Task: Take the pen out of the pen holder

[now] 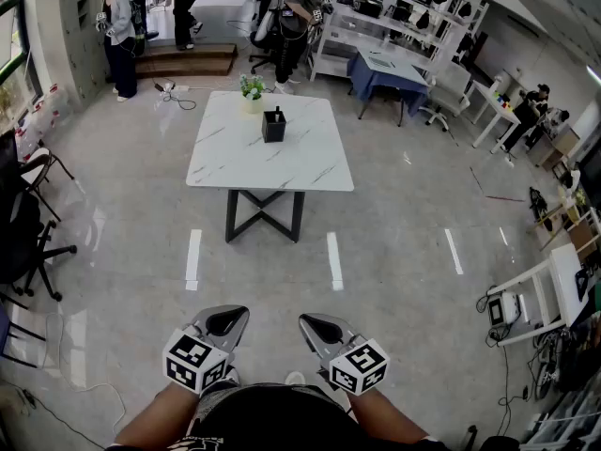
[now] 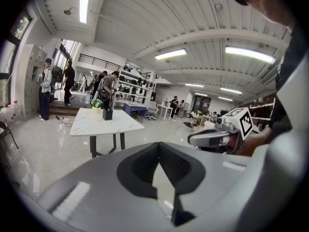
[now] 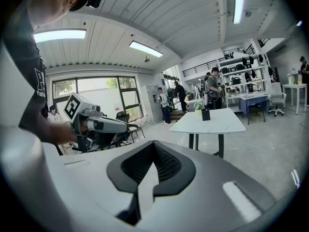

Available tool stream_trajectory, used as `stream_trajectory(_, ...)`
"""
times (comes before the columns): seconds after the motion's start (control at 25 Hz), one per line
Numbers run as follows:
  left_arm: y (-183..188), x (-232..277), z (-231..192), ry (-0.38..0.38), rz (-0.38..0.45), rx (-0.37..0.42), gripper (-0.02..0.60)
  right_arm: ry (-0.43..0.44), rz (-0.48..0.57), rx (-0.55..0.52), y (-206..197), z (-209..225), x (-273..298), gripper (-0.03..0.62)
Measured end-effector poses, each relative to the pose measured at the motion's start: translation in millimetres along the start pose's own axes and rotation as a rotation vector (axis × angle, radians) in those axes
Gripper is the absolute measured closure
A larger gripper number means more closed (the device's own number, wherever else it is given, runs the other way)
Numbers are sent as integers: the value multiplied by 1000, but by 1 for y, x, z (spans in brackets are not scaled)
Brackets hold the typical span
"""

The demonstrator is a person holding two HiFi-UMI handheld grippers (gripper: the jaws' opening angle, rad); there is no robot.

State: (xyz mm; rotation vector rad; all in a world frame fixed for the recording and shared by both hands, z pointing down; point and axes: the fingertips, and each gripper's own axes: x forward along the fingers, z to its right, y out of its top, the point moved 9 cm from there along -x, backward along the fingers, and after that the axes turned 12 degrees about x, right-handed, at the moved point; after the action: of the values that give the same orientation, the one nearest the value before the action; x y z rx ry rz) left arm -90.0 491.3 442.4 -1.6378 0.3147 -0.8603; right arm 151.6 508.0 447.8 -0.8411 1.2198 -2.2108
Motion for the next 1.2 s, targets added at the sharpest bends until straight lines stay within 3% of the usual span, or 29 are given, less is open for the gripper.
stream_trajectory(0.4, -2, -3, -2, -4, -1, 3, 525, -2, -12, -9, -1, -5, 4, 594)
stream_trajectory(0.64, -6, -5, -6, -20, 0, -7, 525, 71, 37, -9, 1, -16, 9, 594)
stream_trajectory(0.88, -10, -9, -15, -35, 1, -3, 525, 30, 35, -44, -3, -27, 20, 594)
stream_trajectory(1.2, -13, -23, -36, -48, 23, 1, 525, 3, 37, -11, -10, -43, 39, 594)
